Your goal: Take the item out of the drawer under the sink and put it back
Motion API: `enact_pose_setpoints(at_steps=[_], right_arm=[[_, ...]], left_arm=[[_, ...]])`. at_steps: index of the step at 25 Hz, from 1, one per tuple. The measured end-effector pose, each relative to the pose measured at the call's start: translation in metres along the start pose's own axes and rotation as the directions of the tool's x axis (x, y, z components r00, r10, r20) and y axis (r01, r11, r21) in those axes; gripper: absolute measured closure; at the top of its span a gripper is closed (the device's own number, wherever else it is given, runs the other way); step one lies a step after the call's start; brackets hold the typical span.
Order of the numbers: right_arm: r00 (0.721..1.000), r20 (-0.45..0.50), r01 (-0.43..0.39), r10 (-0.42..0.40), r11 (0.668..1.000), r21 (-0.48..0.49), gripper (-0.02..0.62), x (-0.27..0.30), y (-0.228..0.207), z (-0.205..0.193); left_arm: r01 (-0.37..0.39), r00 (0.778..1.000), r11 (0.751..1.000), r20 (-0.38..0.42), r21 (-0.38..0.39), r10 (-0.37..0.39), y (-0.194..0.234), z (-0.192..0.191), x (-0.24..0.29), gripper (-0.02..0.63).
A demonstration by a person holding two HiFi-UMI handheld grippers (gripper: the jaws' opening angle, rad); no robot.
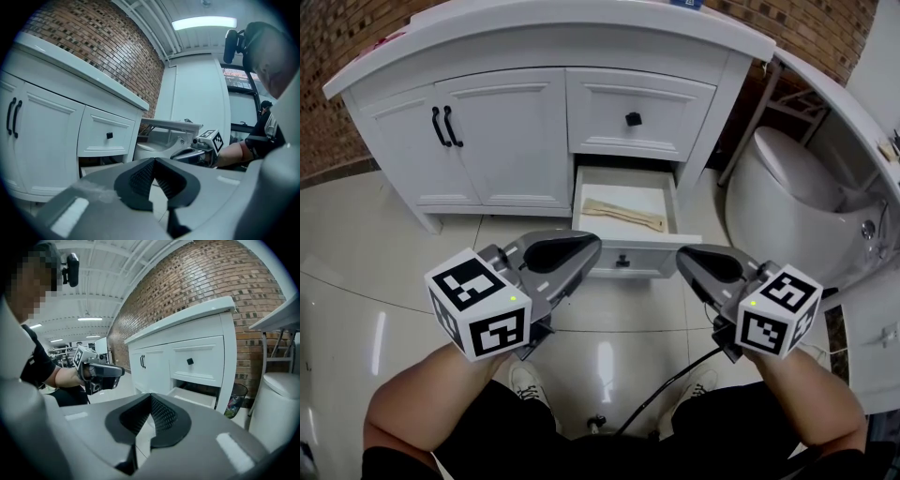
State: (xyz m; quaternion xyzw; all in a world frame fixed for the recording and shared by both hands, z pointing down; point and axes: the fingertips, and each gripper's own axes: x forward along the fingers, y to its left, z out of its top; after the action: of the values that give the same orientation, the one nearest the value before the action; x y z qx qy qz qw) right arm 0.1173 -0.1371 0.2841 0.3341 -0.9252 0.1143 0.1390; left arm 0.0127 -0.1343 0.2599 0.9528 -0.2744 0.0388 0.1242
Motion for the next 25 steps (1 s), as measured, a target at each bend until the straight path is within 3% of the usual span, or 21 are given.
enact_pose_setpoints(at_steps=[25], right_arm=[[1.0,-0.02,-0.015,0.015,1.0,0.005,0.589,0.0014,0.0039,-0.0019]], left_arm=[[0.006,1.0,1.0,-0.025,-0.001,-0.006,-0.0003,-0.0059,0.0007,0.6]])
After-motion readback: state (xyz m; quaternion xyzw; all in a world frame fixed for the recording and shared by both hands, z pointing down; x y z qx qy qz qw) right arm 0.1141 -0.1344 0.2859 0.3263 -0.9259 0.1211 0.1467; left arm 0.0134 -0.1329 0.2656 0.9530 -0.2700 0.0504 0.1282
